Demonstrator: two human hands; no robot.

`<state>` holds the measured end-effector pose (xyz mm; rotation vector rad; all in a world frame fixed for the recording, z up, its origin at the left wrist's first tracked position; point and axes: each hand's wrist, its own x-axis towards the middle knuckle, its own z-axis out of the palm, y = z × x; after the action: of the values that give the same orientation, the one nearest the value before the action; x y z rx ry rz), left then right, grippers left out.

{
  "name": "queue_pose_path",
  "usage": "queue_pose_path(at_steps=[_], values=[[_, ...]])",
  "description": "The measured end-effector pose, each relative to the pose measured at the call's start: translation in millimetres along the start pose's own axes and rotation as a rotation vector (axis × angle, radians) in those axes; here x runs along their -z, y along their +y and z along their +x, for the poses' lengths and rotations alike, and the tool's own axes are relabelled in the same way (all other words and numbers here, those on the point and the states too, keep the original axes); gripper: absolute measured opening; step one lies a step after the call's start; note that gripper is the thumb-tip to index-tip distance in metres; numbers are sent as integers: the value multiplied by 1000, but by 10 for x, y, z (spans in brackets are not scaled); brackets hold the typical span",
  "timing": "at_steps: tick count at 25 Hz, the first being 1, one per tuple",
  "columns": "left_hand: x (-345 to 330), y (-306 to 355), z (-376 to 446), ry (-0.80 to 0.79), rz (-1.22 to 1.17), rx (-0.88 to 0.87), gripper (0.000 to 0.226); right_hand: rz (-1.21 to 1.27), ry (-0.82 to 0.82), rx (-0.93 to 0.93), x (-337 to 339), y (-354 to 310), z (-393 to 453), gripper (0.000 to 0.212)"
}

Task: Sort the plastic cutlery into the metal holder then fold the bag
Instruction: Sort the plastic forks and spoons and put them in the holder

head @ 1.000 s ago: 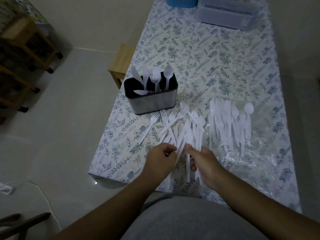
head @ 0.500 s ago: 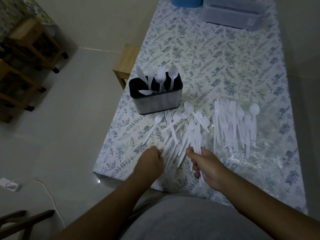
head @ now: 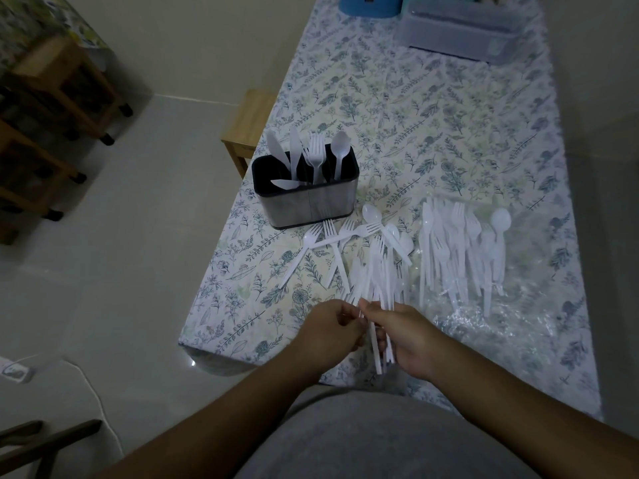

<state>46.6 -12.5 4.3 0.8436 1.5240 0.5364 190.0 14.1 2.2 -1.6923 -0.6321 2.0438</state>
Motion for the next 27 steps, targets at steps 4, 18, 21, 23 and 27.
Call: queue_pose_path(at_steps=[4,18,21,23,27], values=[[-3,-76,-7,58,61,-51,10,85,106,34,58,1,47,28],[139,-287,464,239,783,-222,22,-36,86,67,90,66,36,26],[161,-328,491,257,801,-191,19,29,86,-36,116,25,25,33],[204,-308,472,259,768,-155,14,87,74,-81,116,16,18,41],[224,-249,330,254,559,-86,9,175,46,-30,98,41,45,17]])
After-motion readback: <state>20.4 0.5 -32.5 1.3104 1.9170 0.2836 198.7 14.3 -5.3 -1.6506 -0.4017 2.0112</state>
